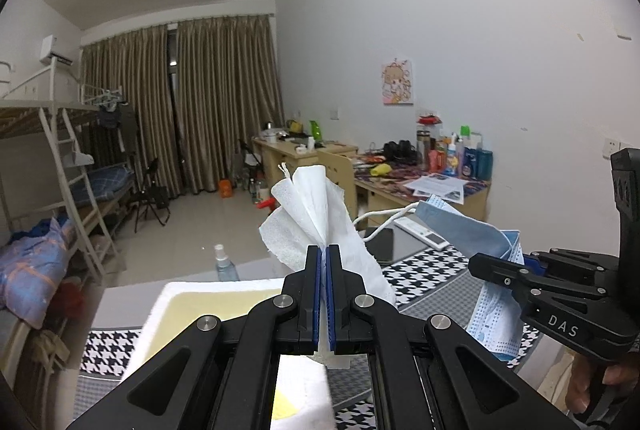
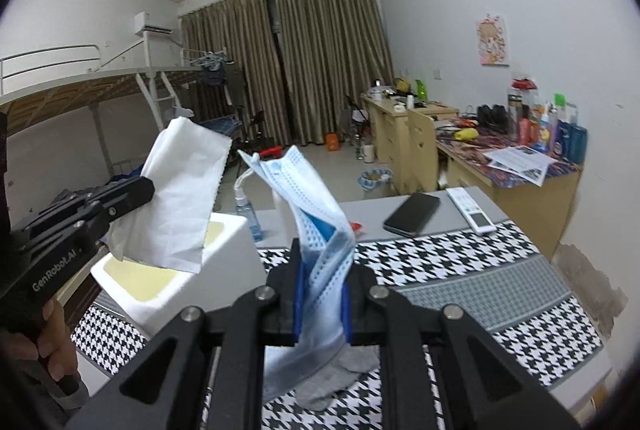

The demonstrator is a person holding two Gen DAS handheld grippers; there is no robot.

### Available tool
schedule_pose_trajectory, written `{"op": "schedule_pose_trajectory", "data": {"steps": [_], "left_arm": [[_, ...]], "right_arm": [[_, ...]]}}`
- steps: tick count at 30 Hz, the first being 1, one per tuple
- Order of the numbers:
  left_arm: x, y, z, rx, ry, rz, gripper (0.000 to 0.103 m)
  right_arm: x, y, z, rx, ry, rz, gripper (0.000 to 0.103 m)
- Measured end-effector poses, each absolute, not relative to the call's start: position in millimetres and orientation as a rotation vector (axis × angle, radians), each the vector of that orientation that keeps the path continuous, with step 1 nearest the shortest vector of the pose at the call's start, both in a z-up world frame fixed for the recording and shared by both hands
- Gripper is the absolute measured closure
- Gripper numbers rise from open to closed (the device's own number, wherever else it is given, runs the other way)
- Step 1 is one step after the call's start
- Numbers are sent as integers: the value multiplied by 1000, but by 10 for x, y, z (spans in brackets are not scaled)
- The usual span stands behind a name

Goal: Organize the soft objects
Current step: 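Carry the tissues and mask with both tools over the white foam box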

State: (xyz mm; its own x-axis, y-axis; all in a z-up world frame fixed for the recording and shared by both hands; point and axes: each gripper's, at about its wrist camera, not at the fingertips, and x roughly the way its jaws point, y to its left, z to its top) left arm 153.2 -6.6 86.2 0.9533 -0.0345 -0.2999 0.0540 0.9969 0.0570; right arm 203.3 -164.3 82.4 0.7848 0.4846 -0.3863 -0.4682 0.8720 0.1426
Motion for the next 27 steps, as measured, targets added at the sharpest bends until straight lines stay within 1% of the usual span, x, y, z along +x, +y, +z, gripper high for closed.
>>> {"op": "schedule_pose_trajectory", "data": {"steps": [16, 27], "left_arm": [[1438, 358, 914, 39, 303, 102, 100], [1495, 589, 757, 15, 364, 165, 100]], "right_arm": [[2086, -1234, 929, 43, 430, 664, 85], [2066, -939, 932, 27, 441, 710, 85]]}}
